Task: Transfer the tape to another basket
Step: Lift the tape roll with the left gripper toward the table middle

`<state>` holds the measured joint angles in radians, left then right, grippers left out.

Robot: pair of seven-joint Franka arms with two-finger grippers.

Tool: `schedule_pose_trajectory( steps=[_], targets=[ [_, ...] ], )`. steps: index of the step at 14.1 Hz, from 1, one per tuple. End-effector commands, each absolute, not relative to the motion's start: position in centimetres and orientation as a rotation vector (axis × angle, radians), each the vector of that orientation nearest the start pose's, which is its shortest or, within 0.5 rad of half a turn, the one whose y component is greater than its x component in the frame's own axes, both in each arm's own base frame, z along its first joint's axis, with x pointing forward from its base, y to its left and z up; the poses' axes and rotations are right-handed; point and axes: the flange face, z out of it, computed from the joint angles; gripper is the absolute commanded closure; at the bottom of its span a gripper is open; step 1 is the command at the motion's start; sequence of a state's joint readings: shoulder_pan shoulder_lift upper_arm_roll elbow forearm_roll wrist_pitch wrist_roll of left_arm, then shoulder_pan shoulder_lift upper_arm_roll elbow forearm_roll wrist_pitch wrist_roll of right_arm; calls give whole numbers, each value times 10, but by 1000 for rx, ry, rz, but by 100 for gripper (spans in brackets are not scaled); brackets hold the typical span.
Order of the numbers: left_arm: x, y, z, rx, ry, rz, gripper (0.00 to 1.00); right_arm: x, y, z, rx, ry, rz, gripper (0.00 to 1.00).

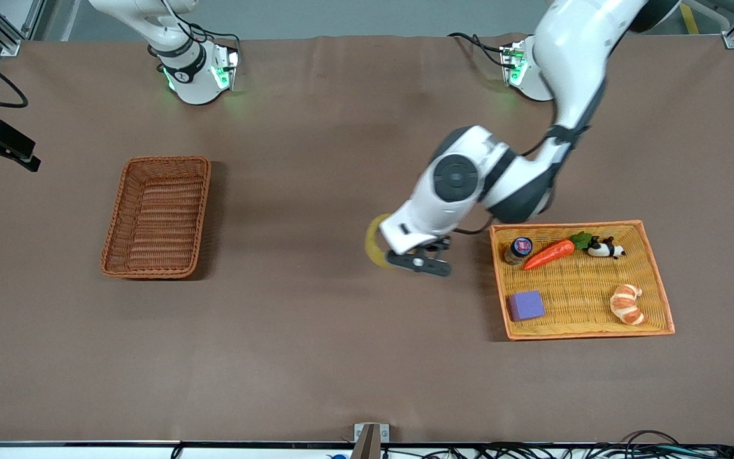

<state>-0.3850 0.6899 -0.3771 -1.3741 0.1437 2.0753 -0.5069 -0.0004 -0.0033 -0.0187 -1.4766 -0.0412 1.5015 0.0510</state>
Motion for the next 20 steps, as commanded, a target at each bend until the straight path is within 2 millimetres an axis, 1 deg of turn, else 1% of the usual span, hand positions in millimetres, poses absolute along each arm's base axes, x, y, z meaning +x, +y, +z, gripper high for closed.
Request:
schedule_pose_trajectory(
  steps=[1, 2, 3, 4, 5, 6, 8, 9, 10, 11, 12, 13, 14, 15, 16, 17, 18, 19, 20],
  targets=[
    [566, -516, 315, -3200, 360, -53, 100, 546, -13, 667, -3167, 138, -47, 0],
    [557, -535, 301, -3164, 356, -93, 100, 546, -17, 668, -3161, 149, -57, 0],
    [548, -549, 289, -3144, 347, -118, 100, 548, -18, 666, -3160, 141, -54, 0],
    [541, -564, 284, -3156, 318, -141, 100, 547, -17, 664, -3160, 149, -40, 0],
    [542, -571, 277, -3176, 271, -152, 99, 547, -16, 663, -3164, 140, -32, 0],
    [537, -582, 274, -3189, 237, -159, 100, 547, -16, 662, -3164, 137, -27, 0],
    [518, -599, 273, -3175, 204, -182, 100, 547, -15, 663, -3164, 130, -30, 0],
    [514, -602, 272, -3143, 185, -222, 100, 547, -17, 664, -3163, 130, -39, 0],
    [504, -611, 275, -3113, 210, -270, 100, 548, -17, 664, -3163, 127, -44, 0],
    [499, -614, 278, -3104, 220, -281, 100, 548, -15, 663, -3169, 116, -40, 0],
    [499, -614, 287, -3134, 203, -255, 100, 548, -14, 664, -3177, 110, -42, 0],
    [498, -616, 284, -3175, 179, -211, 99, 548, -14, 664, -3177, 110, -38, 0],
    [500, -615, 282, -3198, 164, -184, 96, 548, -15, 663, -3179, 110, -33, 0],
    [505, -611, 280, -3217, 147, -162, 93, 548, -15, 663, -3179, 113, -33, 0],
    [505, -610, 263, -3228, 170, -125, 93, 549, -17, 663, -3179, 115, -42, 0],
    [507, -610, 254, -3242, 200, -115, 90, 552, -16, 658, -3179, 112, -33, 0],
    [516, -603, 253, -3264, 193, -91, 86, 553, -16, 657, -3179, 112, -30, 0],
    [517, -601, 251, -3275, 195, -64, 80, 554, -17, 656, -3181, 115, -30, 0],
    [517, -600, 252, -3276, 203, -62, 68, 556, -16, 653, -3180, 112, -18, 0]
  ],
)
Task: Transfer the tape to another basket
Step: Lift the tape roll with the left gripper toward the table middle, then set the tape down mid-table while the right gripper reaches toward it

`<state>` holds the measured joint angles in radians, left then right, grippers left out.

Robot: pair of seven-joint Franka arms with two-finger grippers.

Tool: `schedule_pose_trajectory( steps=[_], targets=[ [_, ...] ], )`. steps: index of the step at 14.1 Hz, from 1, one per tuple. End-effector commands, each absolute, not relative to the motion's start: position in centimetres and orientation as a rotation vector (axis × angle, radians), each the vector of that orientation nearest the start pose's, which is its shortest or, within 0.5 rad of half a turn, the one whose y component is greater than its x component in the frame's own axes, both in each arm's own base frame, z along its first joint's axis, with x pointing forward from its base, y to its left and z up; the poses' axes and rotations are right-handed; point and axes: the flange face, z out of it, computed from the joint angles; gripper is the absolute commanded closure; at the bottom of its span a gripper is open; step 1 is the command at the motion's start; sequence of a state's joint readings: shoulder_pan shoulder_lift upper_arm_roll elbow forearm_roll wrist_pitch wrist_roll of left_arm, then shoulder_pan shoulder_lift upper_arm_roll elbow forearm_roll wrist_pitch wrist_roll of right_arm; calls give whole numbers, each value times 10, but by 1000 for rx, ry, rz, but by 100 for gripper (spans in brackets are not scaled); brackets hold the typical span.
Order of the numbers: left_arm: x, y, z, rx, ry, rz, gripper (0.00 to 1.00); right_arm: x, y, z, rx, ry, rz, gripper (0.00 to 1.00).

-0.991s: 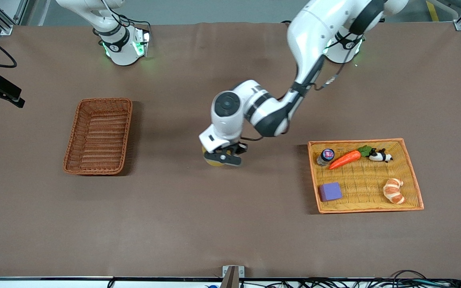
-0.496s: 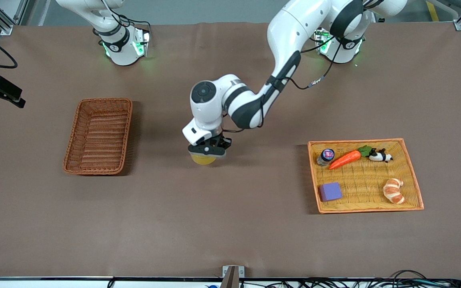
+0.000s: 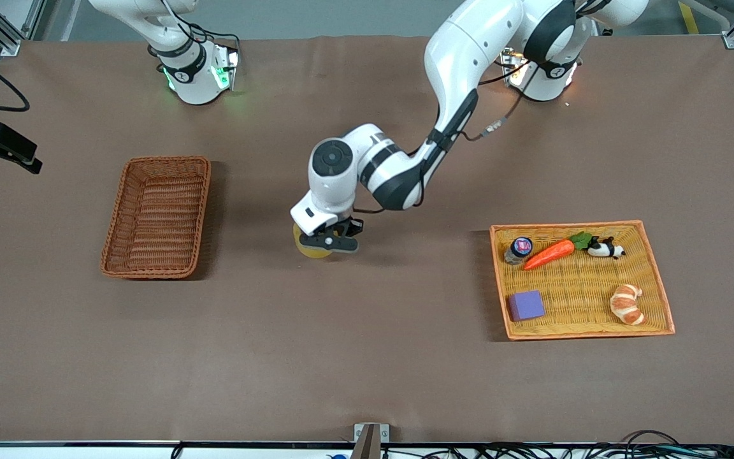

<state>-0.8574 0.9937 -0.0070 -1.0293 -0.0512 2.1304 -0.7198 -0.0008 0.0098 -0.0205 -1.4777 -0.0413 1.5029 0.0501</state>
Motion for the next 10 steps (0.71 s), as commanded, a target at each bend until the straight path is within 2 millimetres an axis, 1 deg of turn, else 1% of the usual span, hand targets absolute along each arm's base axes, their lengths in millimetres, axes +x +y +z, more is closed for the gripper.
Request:
schedule_pose_trajectory(
  steps=[1, 2, 3, 5, 6, 7, 8, 9, 10],
  targets=[
    [520, -598, 257, -3277, 202, -64, 47, 558, -15, 647, -3180, 109, 6, 0],
    [530, -589, 265, -3284, 177, -72, 13, 558, -15, 647, -3180, 112, 11, 0],
    [536, -581, 274, -3286, 157, -65, 0, 558, -15, 647, -3179, 131, 11, 0],
    [535, -570, 317, -3247, 153, -27, 0, 558, -15, 646, -3172, 133, 9, 0],
    [537, -555, 349, -3219, 120, 23, 0, 559, -11, 644, -3169, 117, 11, 0],
    [546, -529, 375, -3185, 86, 83, 0, 559, -5, 643, -3170, 98, 18, 0],
    [556, -506, 403, -3177, 52, 101, 0, 560, 14, 633, -3170, 54, 37, 0],
    [570, -476, 430, -3180, -4, 95, 0, 563, 34, 624, -3169, 1, 24, 0],
    [580, -450, 454, -3191, -40, 78, 0, 567, 64, 614, -3164, -20, -21, 0]
  ],
)
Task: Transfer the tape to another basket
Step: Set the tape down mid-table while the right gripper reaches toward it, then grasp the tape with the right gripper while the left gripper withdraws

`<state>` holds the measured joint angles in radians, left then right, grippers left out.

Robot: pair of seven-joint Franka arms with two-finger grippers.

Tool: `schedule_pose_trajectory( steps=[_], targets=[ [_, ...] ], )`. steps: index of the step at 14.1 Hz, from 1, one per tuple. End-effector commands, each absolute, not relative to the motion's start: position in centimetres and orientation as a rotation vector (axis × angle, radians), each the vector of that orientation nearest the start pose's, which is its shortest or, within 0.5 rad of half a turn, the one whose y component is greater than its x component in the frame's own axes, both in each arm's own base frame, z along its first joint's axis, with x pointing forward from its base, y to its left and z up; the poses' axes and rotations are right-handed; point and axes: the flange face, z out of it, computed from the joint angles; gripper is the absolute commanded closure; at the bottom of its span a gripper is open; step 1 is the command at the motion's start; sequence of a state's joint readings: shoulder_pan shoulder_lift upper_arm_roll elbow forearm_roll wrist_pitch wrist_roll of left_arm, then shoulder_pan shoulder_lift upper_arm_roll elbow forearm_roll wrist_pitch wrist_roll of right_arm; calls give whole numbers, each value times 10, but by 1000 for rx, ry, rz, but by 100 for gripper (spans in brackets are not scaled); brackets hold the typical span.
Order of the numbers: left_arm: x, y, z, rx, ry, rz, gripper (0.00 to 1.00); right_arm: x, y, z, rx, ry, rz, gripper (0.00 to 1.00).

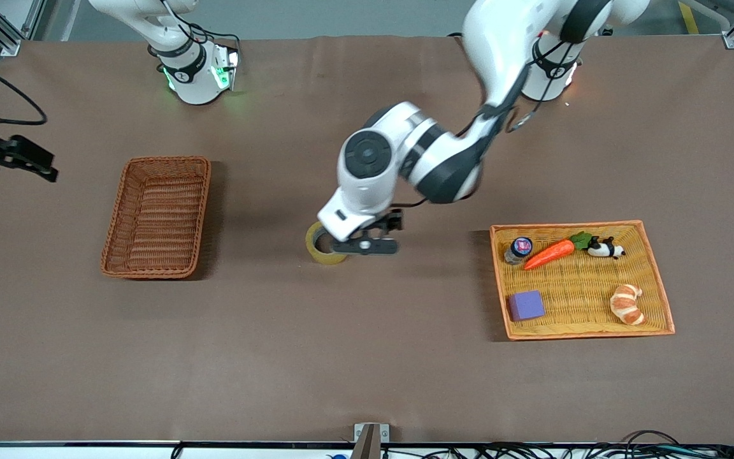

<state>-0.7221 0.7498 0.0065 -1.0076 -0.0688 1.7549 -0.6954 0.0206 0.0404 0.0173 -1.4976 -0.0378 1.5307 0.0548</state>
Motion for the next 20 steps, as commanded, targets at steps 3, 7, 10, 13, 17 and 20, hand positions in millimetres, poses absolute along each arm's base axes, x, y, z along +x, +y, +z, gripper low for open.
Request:
schedule_pose_trajectory(
  steps=[3, 7, 10, 13, 17, 20],
  targets=[
    [599, -359, 517, -3223, -69, 14, 0, 573, 170, 561, -3147, 142, -58, 0],
    [590, -249, 566, -3237, -70, -54, 0, 585, 282, 465, -3118, 276, -60, 0],
    [583, -194, 582, -3257, -98, -166, 0, 568, 344, 383, -3223, 221, -5, 0],
    [570, -152, 574, -3248, -34, -213, 0, 544, 384, 313, -3234, 191, -64, 0],
    [535, -100, 567, -3218, 142, -185, 0, 519, 413, 237, -3291, 216, -198, 0],
    [537, -90, 563, -3213, 141, -168, 0, 508, 413, 216, -3301, 140, -232, 0]
  ],
)
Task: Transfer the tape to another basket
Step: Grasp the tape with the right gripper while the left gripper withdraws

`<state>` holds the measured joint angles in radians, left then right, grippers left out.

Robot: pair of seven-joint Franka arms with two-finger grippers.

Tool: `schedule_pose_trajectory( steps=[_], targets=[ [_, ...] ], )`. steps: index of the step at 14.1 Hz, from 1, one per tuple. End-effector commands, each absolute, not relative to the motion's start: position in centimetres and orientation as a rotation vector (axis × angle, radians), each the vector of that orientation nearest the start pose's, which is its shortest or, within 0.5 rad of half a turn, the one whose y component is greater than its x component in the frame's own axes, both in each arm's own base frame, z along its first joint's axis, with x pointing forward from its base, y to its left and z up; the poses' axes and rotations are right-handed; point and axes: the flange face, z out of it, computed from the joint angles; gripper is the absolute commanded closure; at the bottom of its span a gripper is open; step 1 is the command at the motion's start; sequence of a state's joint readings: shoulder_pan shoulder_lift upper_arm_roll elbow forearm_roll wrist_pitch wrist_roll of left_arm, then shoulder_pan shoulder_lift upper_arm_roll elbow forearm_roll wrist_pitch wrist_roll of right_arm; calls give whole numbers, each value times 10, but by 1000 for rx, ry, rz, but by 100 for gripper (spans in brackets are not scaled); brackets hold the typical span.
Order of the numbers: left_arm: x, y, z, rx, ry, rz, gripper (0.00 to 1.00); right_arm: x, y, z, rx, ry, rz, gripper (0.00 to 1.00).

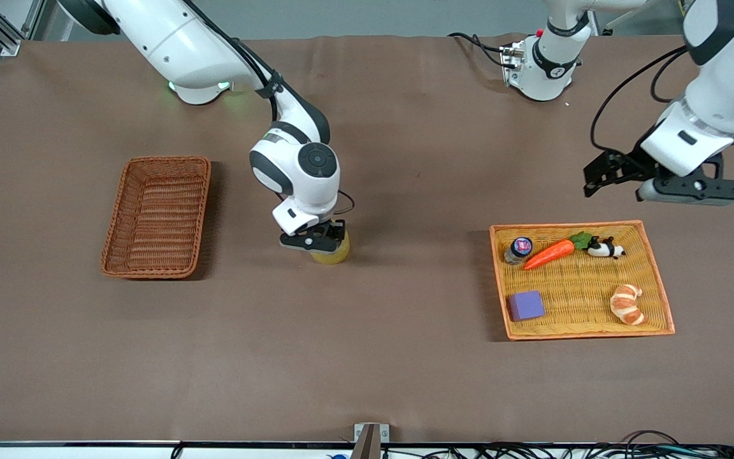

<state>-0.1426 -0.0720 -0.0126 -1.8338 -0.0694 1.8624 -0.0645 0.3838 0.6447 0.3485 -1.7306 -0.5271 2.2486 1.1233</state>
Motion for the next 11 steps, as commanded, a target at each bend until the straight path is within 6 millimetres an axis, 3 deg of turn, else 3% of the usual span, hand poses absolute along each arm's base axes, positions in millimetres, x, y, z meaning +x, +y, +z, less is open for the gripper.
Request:
schedule_pose_trajectory(
  steps=[1, 3, 5, 7, 9, 11],
  targets=[
    [538, -91, 561, -3183, 154, -161, 0, 507, 409, 211, -3305, 115, -249, 0],
    [534, -92, 559, -3108, 189, -127, 0, 503, 407, 202, -3285, 87, -258, 0],
    [536, -82, 560, -3116, 151, -143, 0, 503, 400, 196, -3278, 64, -278, 1],
    [533, -86, 559, -3170, 129, -131, 0, 505, 395, 191, -3280, 66, -278, 7],
    [530, -87, 557, -3174, 130, -126, 0, 506, 394, 189, -3272, 65, -281, 22],
    [532, -88, 557, -3174, 132, -138, 0, 506, 394, 186, -3266, 64, -277, 47]
  ],
)
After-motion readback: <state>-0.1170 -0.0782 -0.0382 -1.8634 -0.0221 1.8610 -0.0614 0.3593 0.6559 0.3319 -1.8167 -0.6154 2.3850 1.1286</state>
